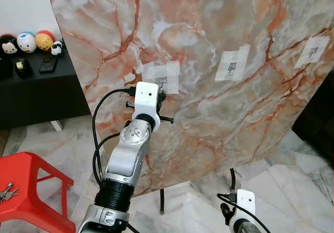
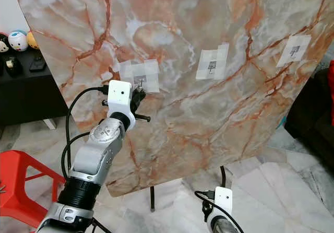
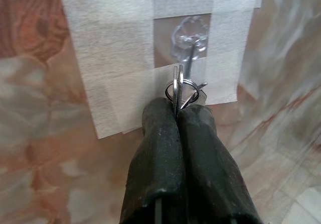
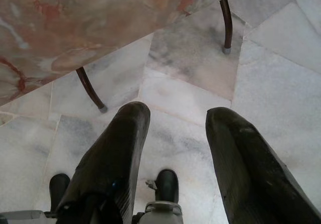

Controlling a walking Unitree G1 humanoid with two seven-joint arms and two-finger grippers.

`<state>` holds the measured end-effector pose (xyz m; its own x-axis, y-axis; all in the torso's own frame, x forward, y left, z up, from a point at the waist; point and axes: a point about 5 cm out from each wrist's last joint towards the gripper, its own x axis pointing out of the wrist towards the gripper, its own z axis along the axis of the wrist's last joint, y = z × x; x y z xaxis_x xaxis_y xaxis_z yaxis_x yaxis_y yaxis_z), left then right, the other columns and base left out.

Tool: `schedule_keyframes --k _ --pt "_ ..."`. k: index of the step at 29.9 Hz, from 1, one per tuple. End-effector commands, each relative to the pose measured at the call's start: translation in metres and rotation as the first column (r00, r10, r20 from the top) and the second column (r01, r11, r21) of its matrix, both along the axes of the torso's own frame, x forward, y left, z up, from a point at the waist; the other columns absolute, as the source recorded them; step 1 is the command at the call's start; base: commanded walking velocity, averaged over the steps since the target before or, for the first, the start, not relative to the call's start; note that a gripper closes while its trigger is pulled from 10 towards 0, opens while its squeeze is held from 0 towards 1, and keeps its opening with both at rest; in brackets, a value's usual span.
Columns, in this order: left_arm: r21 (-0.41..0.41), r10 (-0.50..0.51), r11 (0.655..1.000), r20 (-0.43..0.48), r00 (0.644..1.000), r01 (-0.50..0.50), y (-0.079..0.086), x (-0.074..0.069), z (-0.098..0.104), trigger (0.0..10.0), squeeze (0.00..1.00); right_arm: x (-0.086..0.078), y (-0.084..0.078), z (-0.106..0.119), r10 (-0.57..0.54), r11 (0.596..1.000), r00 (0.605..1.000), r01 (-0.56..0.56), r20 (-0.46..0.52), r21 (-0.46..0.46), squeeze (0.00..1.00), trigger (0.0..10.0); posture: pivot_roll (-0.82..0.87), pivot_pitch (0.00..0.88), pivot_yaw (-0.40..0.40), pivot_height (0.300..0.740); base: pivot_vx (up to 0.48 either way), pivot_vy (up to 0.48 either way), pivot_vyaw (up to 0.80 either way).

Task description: Hang keys on a hook

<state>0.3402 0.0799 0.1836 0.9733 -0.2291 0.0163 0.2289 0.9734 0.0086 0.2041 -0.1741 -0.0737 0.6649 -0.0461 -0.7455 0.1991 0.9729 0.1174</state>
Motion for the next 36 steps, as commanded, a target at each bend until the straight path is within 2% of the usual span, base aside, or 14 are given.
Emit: schedule_keyframes --k 1,36 --pt "0.017 -0.007 1.000 0.015 1.000 0.007 -0.002 -0.001 0.006 10.0 0.00 0.001 -0.001 0.001 -0.001 1.000 1.000 0.001 0.001 -0.005 0.00 10.0 0.09 0.000 -0.063 0.740 0.000 0.000 0.00" --pt "0.068 -0.110 0.992 0.011 0.994 0.109 -0.018 -0.007 0.007 10.0 0.00 0.002 0.000 0.001 -0.003 1.000 1.000 0.004 0.004 -0.003 0.00 10.0 0.09 0.000 -0.059 0.740 0.000 0.000 0.00"
